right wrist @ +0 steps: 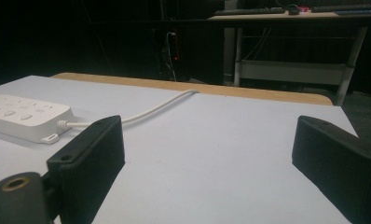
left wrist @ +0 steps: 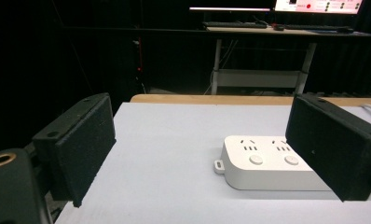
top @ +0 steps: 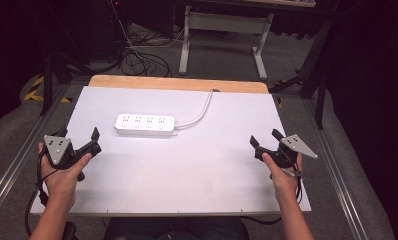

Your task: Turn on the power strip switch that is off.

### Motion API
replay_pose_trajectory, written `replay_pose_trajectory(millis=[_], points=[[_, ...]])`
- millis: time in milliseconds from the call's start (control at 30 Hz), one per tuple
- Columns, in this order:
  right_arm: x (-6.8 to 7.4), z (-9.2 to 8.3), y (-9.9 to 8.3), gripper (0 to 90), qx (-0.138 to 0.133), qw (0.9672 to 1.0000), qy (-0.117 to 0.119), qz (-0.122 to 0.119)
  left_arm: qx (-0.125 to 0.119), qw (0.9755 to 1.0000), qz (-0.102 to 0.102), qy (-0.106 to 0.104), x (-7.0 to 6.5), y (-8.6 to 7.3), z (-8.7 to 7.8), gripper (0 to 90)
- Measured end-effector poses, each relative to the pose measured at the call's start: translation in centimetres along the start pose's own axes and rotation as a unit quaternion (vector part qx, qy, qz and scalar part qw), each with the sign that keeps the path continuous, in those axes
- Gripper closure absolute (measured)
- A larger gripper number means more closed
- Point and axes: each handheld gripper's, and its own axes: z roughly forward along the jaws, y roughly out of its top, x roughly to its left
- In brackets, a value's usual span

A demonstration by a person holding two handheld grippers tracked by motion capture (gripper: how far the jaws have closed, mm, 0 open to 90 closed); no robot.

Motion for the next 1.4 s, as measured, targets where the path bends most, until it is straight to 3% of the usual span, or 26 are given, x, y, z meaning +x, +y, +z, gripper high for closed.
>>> replay_pose_trajectory(millis=[267,333,400,533,1000,1133,1400], points=[[-0.02,-0.11,0.06,10.0,-0.004,1.0000,-0.001,0.001,0.000,1.0000,0.001,0.001,0.01,0.01,-0.06,10.1],[-0.01,-0.11,0.06,10.0,-0.004,1.0000,-0.001,0.001,-0.002,1.0000,0.002,0.001,-0.01,0.02,-0.07,13.3],[-0.01,-0.14,0.06,10.1,-0.004,1.0000,-0.002,0.001,-0.002,1.0000,0.002,-0.001,-0.03,0.09,-0.17,25.6],[-0.04,-0.20,0.06,10.1,-0.005,1.0000,-0.002,0.002,-0.007,0.9999,0.007,-0.001,0.02,0.22,-0.33,35.8],[-0.12,-0.42,0.02,10.3,-0.005,1.0000,-0.005,0.003,-0.012,0.9999,0.012,0.000,-0.08,0.29,-0.25,48.0],[-0.16,-0.51,-0.02,10.4,-0.005,1.0000,-0.006,0.003,-0.006,0.9999,0.009,-0.004,-0.03,0.35,-0.25,58.8],[-0.21,-0.57,-0.08,10.8,-0.004,1.0000,-0.005,0.005,-0.002,0.9999,0.014,-0.010,0.11,0.50,-0.20,69.5]])
